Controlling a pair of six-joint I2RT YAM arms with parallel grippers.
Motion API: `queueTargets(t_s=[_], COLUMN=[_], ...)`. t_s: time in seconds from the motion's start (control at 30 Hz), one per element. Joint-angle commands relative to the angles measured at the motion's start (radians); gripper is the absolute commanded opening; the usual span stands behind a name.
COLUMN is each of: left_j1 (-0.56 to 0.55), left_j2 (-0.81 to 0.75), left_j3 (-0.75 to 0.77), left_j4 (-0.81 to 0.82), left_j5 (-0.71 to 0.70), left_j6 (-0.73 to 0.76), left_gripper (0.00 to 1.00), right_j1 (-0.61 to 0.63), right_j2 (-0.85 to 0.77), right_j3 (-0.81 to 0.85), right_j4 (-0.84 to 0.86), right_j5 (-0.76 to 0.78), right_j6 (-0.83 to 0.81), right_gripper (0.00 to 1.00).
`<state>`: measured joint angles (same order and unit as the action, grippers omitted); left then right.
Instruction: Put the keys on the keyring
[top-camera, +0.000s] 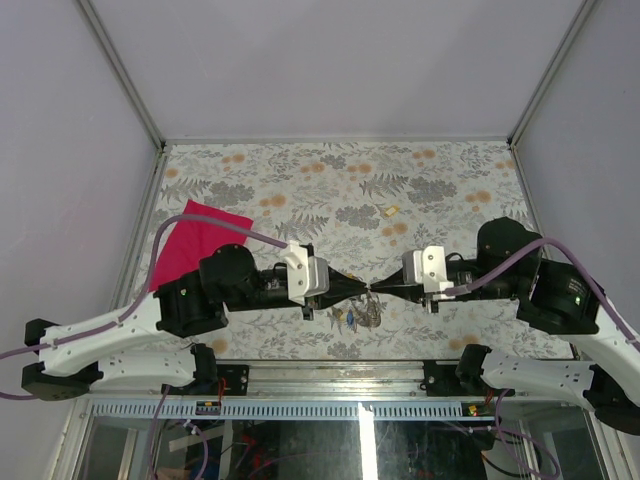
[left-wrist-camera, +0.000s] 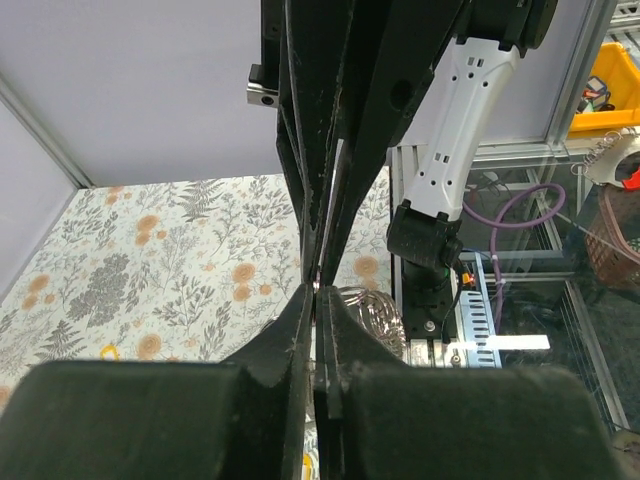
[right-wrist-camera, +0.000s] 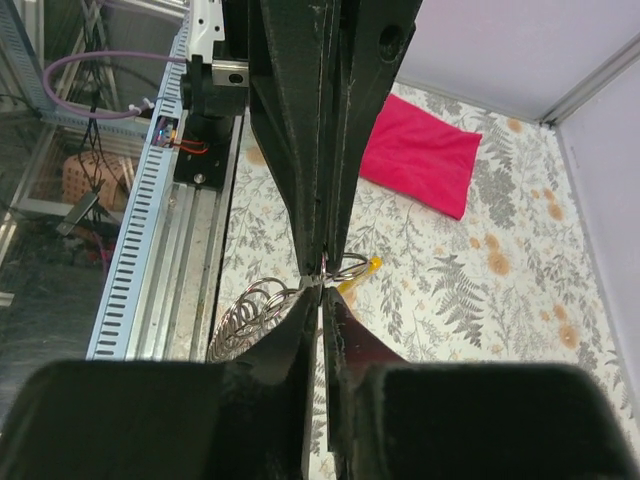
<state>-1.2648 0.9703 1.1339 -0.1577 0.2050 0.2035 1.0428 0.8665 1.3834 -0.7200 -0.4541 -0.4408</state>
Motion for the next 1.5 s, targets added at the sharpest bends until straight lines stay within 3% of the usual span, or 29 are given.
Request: queueTargets(t_s=[0.0,0.13,0.47,0.57,0.7,0.83,0.93,1.07,1.27,1.47], left_j1=[-0.002,-0.003,0.034,0.142,0.367,0.494,0.529,0.538,0.539,0.539], left_j2=[-0.062,-0.137,-0.208,-0.188,-0.16,-0.146,-0.136,-0.139,-0.155,-0.151], left_j3=[-0.028,-0.094,-0.181,-0.192,-0.248,-0.289,-0.297,-0.303,-0.313,-0.314], left_j4=[0.145,0.277,0.419,0.468,0.648,0.805,0.855,0.881,0.889,0.907], left_j5=[0.003,0.015,0.026,0.153,0.377,0.477,0.504,0.513,0.524,0.543], left_j6=[-0.033,-0.056,-0.098,-0.178,-0.354,-0.48,-0.516,-0.536,-0.545,-0.555], left_gripper=[0.0,0.0,0.0,0.0,0.0,0.0,0.0,0.0,0.0,0.0], right_j1=[0.004,0.003,0.003,0.004,0.003,0.004,0.002,-0.053,-0.343,-0.368], right_j2=[-0.059,-0.119,-0.218,-0.219,-0.2,-0.182,-0.143,-0.087,-0.082,-0.073], right_j3=[-0.035,-0.112,-0.358,-0.382,-0.341,-0.334,-0.34,-0.341,-0.462,-0.513], right_j4=[0.168,0.31,0.774,0.822,0.76,0.735,0.747,0.817,1.231,1.447], right_j5=[-0.018,-0.004,0.074,0.109,0.16,0.177,0.12,-0.069,-0.369,-0.309], right_j6=[0.041,0.087,0.296,0.331,0.345,0.363,0.382,0.451,0.818,0.903], right_gripper=[0.14,0.3,0.38,0.41,0.47,0.49,0.49,0.51,0.51,0.45])
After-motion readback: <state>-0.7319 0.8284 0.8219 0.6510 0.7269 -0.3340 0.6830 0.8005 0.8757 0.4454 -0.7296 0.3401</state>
